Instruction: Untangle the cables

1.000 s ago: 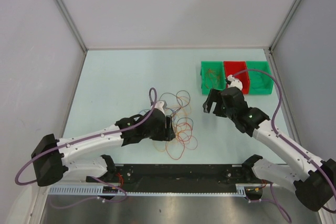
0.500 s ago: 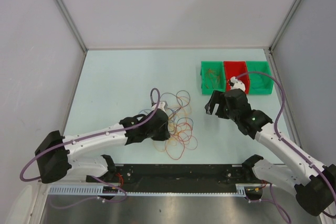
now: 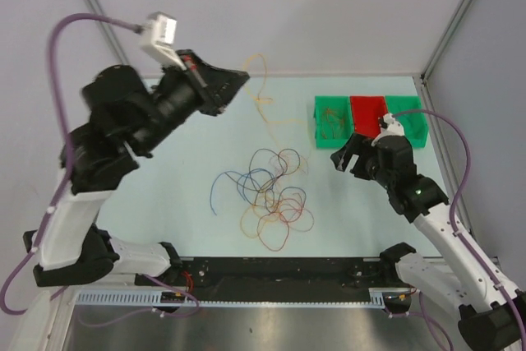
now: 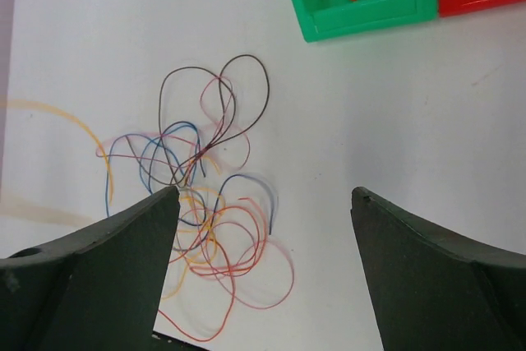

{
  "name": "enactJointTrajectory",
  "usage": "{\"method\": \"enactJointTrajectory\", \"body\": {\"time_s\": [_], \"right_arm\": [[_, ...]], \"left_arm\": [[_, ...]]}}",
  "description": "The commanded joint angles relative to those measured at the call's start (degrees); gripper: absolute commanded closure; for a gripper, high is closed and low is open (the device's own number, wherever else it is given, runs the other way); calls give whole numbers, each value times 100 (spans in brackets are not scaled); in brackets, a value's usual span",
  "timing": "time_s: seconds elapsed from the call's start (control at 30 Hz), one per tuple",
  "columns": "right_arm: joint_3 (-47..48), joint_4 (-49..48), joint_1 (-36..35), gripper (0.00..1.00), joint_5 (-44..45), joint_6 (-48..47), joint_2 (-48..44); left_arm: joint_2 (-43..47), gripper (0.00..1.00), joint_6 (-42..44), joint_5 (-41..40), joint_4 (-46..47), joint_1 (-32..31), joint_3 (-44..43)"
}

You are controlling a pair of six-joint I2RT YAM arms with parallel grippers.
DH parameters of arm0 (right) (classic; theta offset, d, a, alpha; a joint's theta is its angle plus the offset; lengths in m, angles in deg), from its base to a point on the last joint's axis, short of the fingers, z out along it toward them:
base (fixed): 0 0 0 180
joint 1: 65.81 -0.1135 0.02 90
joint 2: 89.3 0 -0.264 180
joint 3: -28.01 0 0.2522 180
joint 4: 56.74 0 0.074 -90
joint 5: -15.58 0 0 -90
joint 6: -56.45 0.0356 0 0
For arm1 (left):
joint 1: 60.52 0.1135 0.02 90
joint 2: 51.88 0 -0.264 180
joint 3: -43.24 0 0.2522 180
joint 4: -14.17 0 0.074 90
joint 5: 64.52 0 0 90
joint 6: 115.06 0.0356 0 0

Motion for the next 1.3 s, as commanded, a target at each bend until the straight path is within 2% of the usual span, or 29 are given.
{"method": "enactJointTrajectory", "body": {"time_s": [0.0,0.2,0.33,0.6,0.73,0.83,0.97,1.13,1.27], "right_arm": [[307,27,23,11,-261,-59,-250],[316,-69,32,10,-585,-304,-584],[316,-342,23,10,-1120,-428,-725],[316,-957,-3,10,-2086,-472,-822],[316,-1273,-318,11,-2352,-612,-813],[316,-1607,-695,11,-2370,-735,-752],[368,-1792,-1188,15,-2151,-920,-603],[482,-2073,-1716,18,-1826,-1157,-444],[711,-2109,-2086,18,-1308,-1385,-146]], "left_arm": [[-120,100,934,-226,-503,18,-393],[583,100,699,-51,456,71,1845],[804,100,619,142,747,97,2472],[734,100,988,283,703,97,2622],[664,100,865,239,668,106,2649],[593,100,611,152,642,115,2631],[383,99,-414,-147,159,202,2325],[215,100,-1296,168,-44,387,2244],[189,100,-1482,371,79,484,2262]]}}
